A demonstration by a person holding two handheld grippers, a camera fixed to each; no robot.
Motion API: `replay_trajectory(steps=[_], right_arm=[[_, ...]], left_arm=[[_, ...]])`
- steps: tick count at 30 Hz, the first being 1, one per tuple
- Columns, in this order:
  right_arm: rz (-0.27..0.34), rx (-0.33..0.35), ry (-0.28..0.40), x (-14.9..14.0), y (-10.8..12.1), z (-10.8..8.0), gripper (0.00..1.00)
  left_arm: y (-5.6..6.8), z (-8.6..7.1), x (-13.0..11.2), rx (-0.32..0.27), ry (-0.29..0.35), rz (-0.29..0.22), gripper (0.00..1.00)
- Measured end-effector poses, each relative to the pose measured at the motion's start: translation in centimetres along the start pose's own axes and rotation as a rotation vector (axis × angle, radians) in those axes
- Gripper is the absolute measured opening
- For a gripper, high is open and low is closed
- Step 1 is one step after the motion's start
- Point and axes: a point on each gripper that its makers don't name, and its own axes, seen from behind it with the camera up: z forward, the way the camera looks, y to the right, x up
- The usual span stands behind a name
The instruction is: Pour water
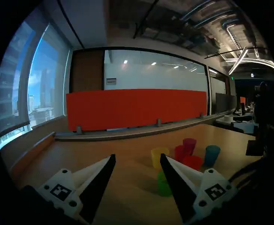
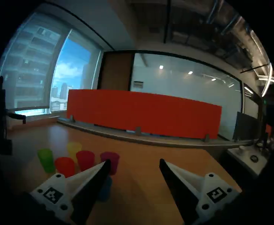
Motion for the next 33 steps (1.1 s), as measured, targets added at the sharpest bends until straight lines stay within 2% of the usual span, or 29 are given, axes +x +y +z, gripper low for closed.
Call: replay_trajectory(steps=[14, 23, 33], right_arm=[[0.050, -0.137, 0.081, 0.9, 2.5, 0.3, 1.00], [0.097, -0.131, 0.077, 0.6, 2.3, 0.7, 1.00], [0.103, -0.152, 0.095, 1.6, 2.2, 1.1, 1.00]], left_arm=[[-2.3, 1.1, -0.1, 0.126, 0.032, -0.002, 0.88], [-3.2, 1.1, 0.3, 0.187, 0.072, 0.002, 0.88], [-4.1, 1.1, -0.2, 0.239, 0.112, -0.051, 0.88]])
